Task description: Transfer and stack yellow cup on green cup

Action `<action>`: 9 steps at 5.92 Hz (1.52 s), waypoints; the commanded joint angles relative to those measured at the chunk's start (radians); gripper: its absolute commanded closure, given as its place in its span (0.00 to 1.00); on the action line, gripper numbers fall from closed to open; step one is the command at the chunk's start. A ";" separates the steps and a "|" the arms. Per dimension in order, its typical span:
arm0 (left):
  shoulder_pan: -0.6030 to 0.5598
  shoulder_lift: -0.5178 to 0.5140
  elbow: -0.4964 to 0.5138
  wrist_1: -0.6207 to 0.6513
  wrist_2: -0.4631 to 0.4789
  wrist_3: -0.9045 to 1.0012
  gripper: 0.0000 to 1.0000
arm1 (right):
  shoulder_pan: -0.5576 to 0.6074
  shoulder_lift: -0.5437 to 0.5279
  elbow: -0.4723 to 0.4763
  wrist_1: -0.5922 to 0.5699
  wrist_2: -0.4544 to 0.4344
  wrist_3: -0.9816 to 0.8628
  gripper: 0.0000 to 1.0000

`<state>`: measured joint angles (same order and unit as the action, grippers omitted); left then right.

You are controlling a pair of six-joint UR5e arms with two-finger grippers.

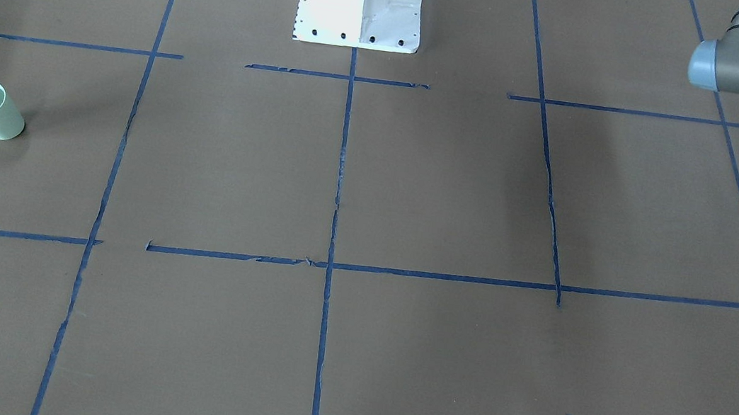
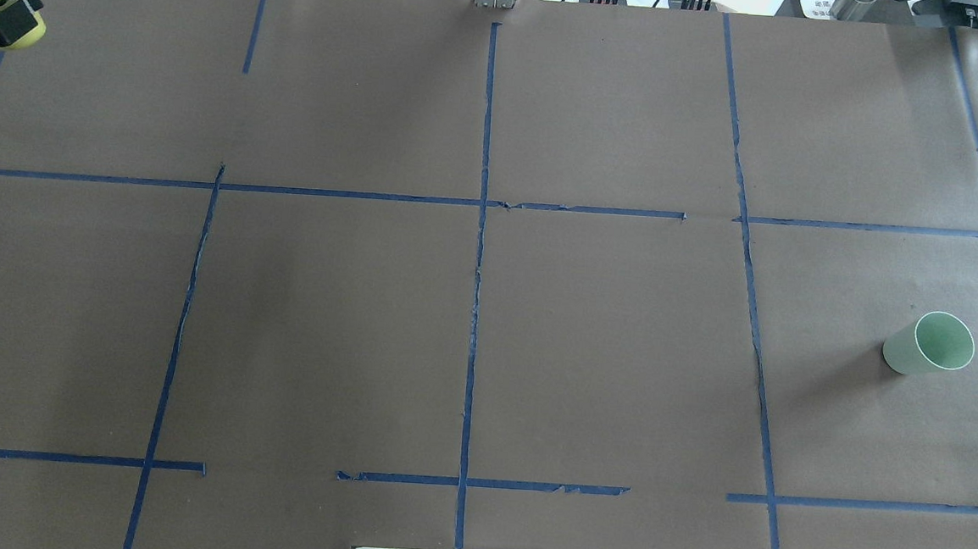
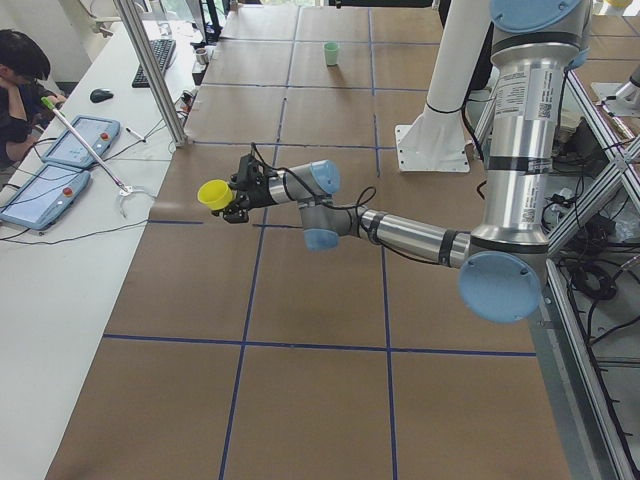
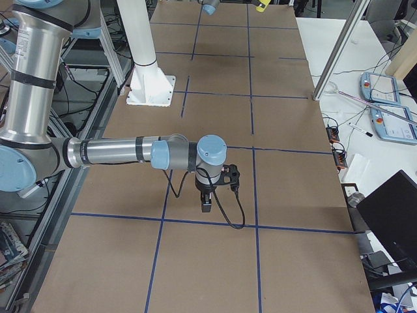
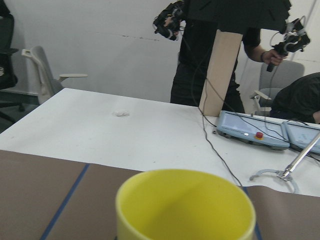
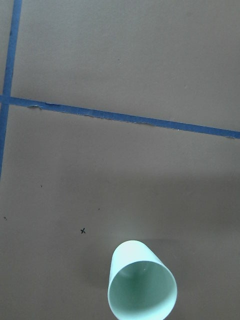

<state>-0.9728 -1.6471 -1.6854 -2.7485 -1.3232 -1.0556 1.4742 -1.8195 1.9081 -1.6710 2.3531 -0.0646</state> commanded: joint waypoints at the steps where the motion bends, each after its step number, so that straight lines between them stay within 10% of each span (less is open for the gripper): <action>1: 0.052 -0.168 0.007 0.133 0.104 0.003 0.58 | 0.000 0.017 0.009 0.002 0.000 -0.006 0.00; 5: 0.457 -0.487 0.018 0.575 0.566 -0.007 0.54 | -0.046 0.090 0.023 0.060 0.008 0.038 0.00; 9: 0.581 -0.764 0.322 0.607 0.817 -0.106 0.56 | -0.246 0.511 0.049 -0.167 0.060 0.479 0.00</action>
<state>-0.4134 -2.3810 -1.3935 -2.1428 -0.5417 -1.1545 1.2730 -1.4335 1.9419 -1.7492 2.4125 0.3032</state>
